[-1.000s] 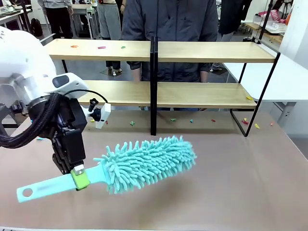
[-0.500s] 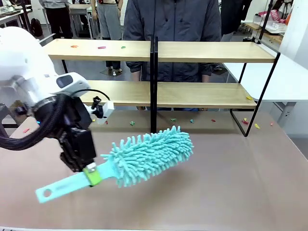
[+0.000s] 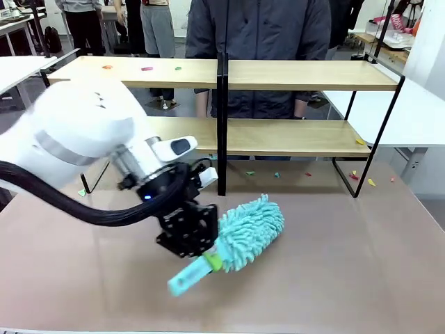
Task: Clean the shelves.
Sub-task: Clean another randomly selected level of the Shelf with the Duster.
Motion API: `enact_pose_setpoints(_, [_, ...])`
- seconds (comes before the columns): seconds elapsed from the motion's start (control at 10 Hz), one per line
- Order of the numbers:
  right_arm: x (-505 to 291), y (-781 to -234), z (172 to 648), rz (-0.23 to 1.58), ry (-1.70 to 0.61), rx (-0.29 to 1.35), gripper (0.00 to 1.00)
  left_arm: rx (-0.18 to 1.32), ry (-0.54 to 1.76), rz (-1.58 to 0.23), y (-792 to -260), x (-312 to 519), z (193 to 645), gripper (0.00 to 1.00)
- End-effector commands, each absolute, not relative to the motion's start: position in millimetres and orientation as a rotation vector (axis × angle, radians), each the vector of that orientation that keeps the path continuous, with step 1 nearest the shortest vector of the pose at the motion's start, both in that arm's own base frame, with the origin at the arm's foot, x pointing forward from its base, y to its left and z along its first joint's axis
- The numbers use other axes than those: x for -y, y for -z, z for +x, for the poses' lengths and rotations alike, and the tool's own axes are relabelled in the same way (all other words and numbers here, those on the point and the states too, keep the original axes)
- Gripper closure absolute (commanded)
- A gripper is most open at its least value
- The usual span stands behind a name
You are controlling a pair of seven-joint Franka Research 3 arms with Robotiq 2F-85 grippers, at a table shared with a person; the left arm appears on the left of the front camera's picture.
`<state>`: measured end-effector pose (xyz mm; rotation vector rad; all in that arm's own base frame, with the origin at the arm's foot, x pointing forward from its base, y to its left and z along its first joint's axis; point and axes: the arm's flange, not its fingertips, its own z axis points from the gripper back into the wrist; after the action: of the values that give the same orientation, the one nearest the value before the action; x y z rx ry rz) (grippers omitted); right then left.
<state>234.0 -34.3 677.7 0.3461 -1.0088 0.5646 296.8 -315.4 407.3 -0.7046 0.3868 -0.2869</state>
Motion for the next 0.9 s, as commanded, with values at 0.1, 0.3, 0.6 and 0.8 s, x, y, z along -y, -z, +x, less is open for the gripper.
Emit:
enact_pose_setpoints(0.1, [34.4, -678.2, 234.4, 0.355, -0.571, 1.011, 0.0, -0.157, 0.051, -0.736, -399.3, 351.2, 329.0, 0.88])
enact_pose_setpoints(0.3, [34.4, -678.2, 234.4, 0.355, -0.571, 1.011, 0.0, -0.262, 0.138, -0.727, -401.5, 337.0, 327.4, 0.88])
enact_pose_setpoints(0.6, [34.4, -678.2, 234.4, 0.355, -0.571, 1.011, 0.0, -0.251, 0.085, -0.727, -395.9, 343.9, 335.5, 0.88])
enact_pose_setpoints(0.8, [34.4, -678.2, 234.4, 0.355, -0.571, 1.011, 0.0, -0.142, 0.062, -0.685, -383.3, 364.7, 335.8, 0.88])
